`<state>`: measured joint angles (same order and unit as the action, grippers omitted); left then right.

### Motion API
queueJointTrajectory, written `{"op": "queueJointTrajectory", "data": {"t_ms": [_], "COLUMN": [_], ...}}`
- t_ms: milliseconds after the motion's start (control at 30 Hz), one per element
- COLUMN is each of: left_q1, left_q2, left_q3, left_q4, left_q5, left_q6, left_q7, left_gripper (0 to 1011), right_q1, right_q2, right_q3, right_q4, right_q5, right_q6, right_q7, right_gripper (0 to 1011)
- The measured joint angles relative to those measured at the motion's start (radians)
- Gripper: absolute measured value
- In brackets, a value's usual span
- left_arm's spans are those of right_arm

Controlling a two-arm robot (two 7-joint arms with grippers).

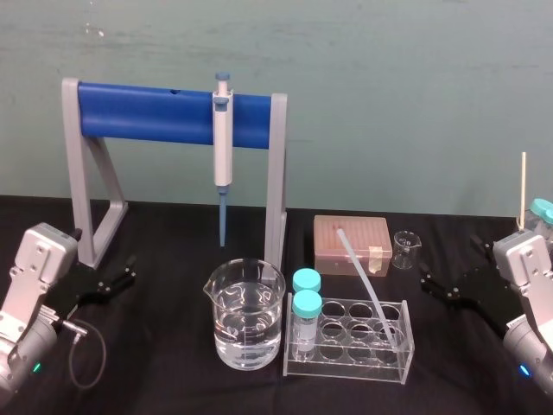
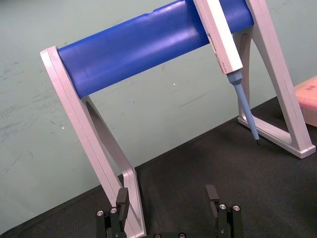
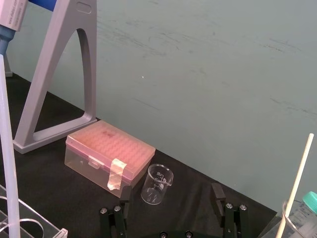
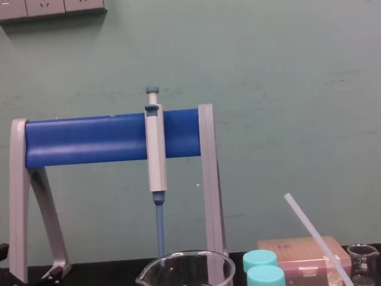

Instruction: Pick up the stirring rod with one hand, then place it down.

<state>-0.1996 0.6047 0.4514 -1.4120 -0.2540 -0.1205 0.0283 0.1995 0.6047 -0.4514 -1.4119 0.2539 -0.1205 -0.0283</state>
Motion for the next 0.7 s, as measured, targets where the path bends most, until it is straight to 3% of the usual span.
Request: {"op": "queueJointTrajectory", "data": {"t_ms": [700], "left_q1": [0.000], "left_q2": [0.000], "left_q3": [0.000], "left_q4": [0.000], "left_q5": [0.000], "left_q6": [0.000], "left_q7": [0.000], "left_gripper": [1000], "right_q1": [0.000], "right_q2": [0.000], "right_q3": [0.000], "right_q4": [0.000], "right_q5": [0.000], "right_q6": [0.000], "right_q7": [0.000], "right_gripper": [1000]}}
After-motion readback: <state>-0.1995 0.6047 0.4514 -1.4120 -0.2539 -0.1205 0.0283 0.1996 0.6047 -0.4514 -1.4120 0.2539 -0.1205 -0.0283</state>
